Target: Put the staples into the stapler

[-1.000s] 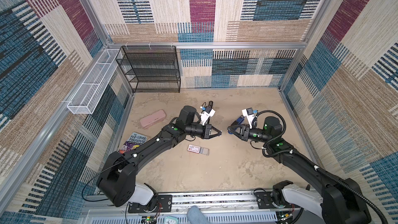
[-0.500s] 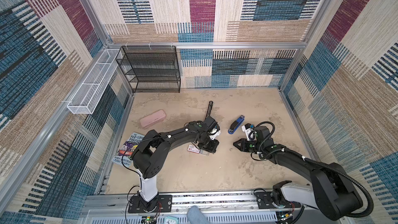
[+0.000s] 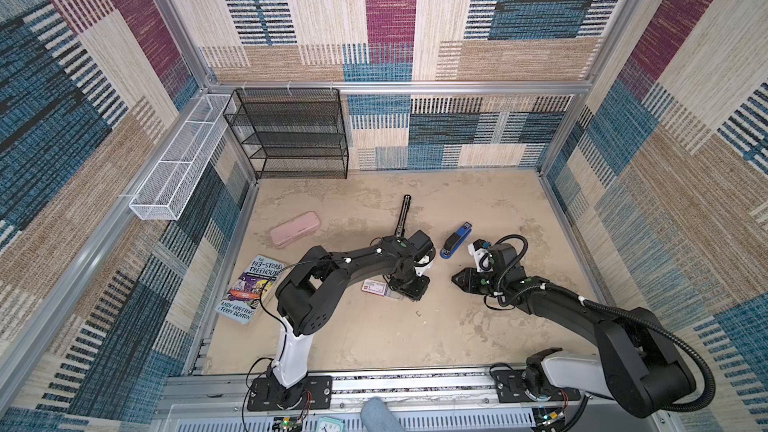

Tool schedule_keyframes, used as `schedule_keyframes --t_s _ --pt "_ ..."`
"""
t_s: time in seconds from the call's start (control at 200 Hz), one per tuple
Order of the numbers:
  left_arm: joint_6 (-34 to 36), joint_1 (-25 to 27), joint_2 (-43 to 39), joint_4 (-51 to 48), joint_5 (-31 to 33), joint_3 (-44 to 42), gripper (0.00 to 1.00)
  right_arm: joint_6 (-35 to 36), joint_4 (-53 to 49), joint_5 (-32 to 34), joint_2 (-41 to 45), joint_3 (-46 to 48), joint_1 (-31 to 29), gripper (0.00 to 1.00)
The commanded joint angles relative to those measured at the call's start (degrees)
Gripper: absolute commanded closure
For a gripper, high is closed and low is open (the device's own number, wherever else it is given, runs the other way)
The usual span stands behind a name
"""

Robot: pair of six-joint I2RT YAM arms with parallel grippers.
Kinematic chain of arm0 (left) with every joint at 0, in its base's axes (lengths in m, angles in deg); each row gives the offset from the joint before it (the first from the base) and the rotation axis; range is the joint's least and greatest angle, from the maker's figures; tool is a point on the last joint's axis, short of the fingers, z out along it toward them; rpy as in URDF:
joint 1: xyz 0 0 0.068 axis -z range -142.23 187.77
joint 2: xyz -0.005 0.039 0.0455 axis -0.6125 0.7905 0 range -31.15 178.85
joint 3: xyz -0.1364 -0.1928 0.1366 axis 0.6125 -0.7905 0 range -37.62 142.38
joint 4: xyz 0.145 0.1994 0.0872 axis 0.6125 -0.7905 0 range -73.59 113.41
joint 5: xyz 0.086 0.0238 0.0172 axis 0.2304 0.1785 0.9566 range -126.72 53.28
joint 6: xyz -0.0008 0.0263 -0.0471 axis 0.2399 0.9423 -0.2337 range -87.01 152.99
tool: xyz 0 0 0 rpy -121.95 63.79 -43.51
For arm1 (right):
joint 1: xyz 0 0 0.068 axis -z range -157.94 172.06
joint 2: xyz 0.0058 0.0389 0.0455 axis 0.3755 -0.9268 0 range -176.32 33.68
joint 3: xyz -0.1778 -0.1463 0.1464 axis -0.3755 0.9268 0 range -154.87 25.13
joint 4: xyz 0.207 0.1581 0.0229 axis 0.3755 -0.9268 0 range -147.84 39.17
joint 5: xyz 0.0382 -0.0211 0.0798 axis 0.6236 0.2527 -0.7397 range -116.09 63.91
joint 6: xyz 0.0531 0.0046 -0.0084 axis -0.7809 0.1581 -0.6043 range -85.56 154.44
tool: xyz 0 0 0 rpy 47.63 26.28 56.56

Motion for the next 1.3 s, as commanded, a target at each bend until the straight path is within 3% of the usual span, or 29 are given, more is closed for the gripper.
schedule_keyframes --t_s 0.0,0.761,1.297 --pt "0.4 0.0 -1.1 -3.4 2.8 -1.3 0.76 -0.3 1.2 0.1 0.3 -0.3 -0.1 0.69" --pt "-0.8 0.8 -6.7 -4.6 7.4 -4.1 0.75 -0.8 3.8 -1.1 0.0 0.7 -0.4 0.69" --pt "-1.2 1.7 -3.1 -5.2 7.7 -3.1 0.77 -0.8 4.7 -1.2 -0.9 1.1 -0.5 0.69"
